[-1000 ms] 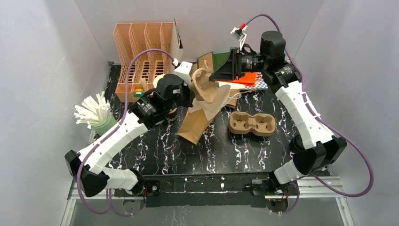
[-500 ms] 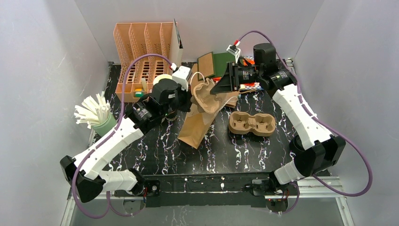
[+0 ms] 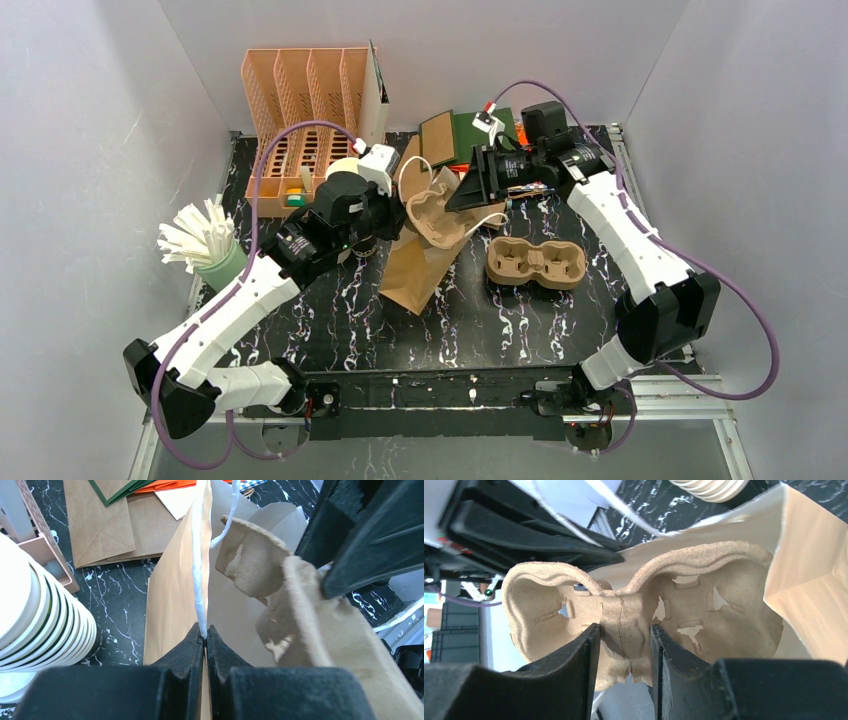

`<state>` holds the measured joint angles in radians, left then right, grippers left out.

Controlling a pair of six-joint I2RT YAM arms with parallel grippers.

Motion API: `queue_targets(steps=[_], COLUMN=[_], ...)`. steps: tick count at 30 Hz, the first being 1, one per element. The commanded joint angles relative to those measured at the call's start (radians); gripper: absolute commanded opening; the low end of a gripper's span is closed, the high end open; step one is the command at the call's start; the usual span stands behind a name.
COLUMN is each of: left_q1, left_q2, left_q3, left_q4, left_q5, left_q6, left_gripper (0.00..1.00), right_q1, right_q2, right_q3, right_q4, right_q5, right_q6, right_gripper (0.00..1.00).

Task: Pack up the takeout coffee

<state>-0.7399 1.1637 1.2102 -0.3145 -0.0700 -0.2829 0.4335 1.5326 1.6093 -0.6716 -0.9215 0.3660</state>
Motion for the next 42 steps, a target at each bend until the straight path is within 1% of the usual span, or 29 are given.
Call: queue_targets(steps=[1,4,9,11,15,19,21,26,28,30,33,35,37,40,42], left_q1=[0.016,0.019,0.025,0.026,0.028,0.028,0.027,0.027,0.027,0.027,0.027,0.027,0.027,0.028,0.027], left_q2=[-0.03,-0.026,-0.024,-0.027,-0.021,-0.008,0.001,0.029,0.04,0.048,0.043,0.042,0.05,0.08,0.1], left_q3=[-0.01,0.008,0.031,0.033,0.039,0.055,0.064,0.103,0.12,0.132,0.13,0.127,0.139,0.171,0.193], left_q4=[-0.01,-0.03,-0.064,-0.074,-0.105,-0.141,-0.157,-0.219,-0.247,-0.279,-0.3,-0.309,-0.33,-0.393,-0.42], left_q5=[0.0,-0.017,-0.043,-0.055,-0.09,-0.1,-0.107,-0.086,-0.059,-0.042,-0.034,-0.036,-0.045,-0.08,-0.105], left_q6=[-0.002,0.014,0.042,0.051,0.068,0.07,0.071,0.059,0.056,0.046,0.024,0.018,0.02,0.039,0.054], left_gripper=[0.0,0.0,0.0,0.0,0.0,0.05,0.11,0.33,0.43,0.56,0.66,0.7,0.7,0.7,0.67], right_q1=[0.013,0.02,0.033,0.034,0.033,0.036,0.044,0.077,0.089,0.095,0.1,0.1,0.099,0.099,0.1], right_q2=[0.044,0.067,0.1,0.103,0.105,0.117,0.124,0.136,0.139,0.143,0.143,0.138,0.135,0.131,0.129], right_q3=[0.066,0.104,0.179,0.196,0.212,0.219,0.226,0.237,0.235,0.231,0.225,0.222,0.224,0.235,0.248], right_q4=[-0.086,-0.099,-0.147,-0.157,-0.162,-0.189,-0.209,-0.242,-0.246,-0.246,-0.239,-0.23,-0.225,-0.231,-0.236], right_q5=[0.12,0.143,0.243,0.289,0.333,0.374,0.405,0.471,0.489,0.493,0.487,0.486,0.493,0.51,0.517], right_q6=[-0.064,-0.065,-0.088,-0.09,-0.093,-0.122,-0.141,-0.163,-0.166,-0.168,-0.167,-0.163,-0.161,-0.159,-0.158], right_gripper=[0.2,0.2,0.18,0.17,0.17,0.17,0.17,0.17,0.17,0.17,0.17,0.16,0.16,0.16,0.16])
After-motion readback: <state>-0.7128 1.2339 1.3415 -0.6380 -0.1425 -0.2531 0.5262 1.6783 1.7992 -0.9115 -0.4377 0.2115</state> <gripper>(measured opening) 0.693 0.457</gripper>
